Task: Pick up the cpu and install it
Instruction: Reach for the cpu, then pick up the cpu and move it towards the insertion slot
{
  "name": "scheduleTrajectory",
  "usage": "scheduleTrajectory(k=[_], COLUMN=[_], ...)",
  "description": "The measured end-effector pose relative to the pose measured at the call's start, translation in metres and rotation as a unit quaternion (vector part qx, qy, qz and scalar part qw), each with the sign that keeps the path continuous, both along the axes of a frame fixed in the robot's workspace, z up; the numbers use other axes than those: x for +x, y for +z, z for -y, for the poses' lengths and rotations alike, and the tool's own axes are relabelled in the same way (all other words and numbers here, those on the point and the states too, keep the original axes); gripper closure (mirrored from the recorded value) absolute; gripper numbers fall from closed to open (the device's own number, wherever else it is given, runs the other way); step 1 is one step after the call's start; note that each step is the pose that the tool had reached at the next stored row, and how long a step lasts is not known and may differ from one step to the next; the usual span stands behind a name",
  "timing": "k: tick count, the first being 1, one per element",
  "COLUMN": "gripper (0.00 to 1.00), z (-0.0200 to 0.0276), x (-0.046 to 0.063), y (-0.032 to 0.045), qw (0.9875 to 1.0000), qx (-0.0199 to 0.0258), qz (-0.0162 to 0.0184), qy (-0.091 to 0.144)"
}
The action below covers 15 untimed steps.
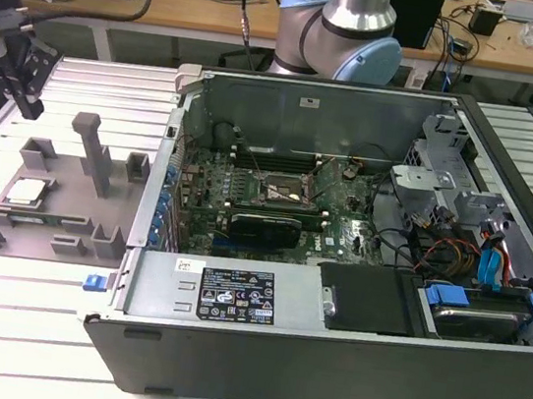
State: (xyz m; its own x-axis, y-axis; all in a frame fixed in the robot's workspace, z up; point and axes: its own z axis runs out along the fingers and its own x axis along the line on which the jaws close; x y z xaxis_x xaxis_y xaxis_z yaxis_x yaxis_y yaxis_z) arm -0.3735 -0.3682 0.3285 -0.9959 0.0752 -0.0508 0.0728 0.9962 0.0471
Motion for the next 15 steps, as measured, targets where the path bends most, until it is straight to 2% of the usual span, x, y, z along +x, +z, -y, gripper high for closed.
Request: scheduleTrajectory(k=[2, 4, 15], gripper=[0.89, 0.89, 0.89], z=[-0.0002, -0.0002, -0.0002], x=[-0.0009, -0.0012, -0.0012], y=[-0.0068, -0.0095, -0.0113], qw=[1.0000, 1.0000, 1.0000], qx=[0.0000, 0.0000, 0.0000], qz=[0.0000, -0.0001, 0.0000], qy=[0.000, 0.000, 0.000])
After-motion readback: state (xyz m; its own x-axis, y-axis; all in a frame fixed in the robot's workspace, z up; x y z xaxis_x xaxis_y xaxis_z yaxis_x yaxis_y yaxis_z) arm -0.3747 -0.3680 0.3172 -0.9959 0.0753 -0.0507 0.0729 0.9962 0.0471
